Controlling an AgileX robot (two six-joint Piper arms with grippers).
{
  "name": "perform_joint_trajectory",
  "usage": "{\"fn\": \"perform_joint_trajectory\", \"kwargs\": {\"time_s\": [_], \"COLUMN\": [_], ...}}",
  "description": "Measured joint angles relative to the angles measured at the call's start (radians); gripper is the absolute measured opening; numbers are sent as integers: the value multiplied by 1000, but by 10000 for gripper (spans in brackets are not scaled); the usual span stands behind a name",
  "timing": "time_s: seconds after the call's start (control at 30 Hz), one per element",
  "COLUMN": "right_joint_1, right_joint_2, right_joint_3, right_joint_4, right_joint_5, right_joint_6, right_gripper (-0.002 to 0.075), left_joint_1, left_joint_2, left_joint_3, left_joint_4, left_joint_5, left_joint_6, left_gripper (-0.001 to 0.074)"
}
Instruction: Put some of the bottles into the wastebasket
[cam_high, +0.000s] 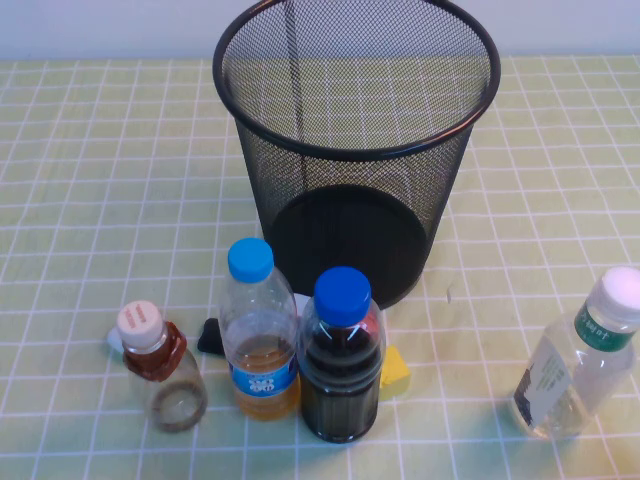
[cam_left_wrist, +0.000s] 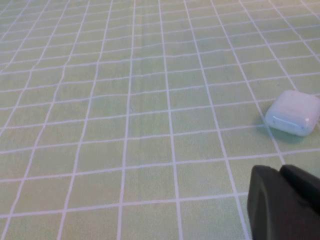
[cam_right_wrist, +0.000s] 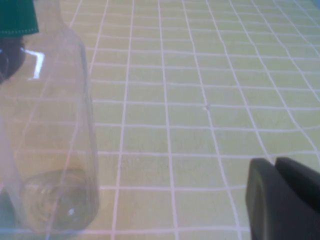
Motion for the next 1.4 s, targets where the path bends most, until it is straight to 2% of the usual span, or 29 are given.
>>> {"fn": "perform_joint_trajectory", "kwargs": {"time_s": [0.3,0.53,0.63,0.83,0.9,0.97,1.13,1.4], "right_joint_1": [0,0,0,0,0,0,0,0], "right_joint_2": [0,0,0,0,0,0,2,44], "right_joint_3": [0,0,0,-6,-30,-85,-256,-552], "right_joint_4": [1,72,72,72,72,72,72,74], "right_joint_5": [-203,-383,-530,-952,-1018,-990,-788,-278], "right_joint_6": [0,0,0,0,16,50,123,172], "right_gripper": [-7,-7,-7,-7,-7,-7,-7,-7], "left_joint_1": [0,0,0,0,0,0,0,0], "left_joint_2": [0,0,0,0,0,0,0,0], "left_joint_3": [0,0,0,0,0,0,0,0], "left_joint_4": [0,0,0,0,0,0,0,0], "left_joint_5": [0,0,0,0,0,0,0,0], "left_joint_6": [0,0,0,0,0,0,0,0], "left_gripper": [0,0,0,0,0,0,0,0]}}
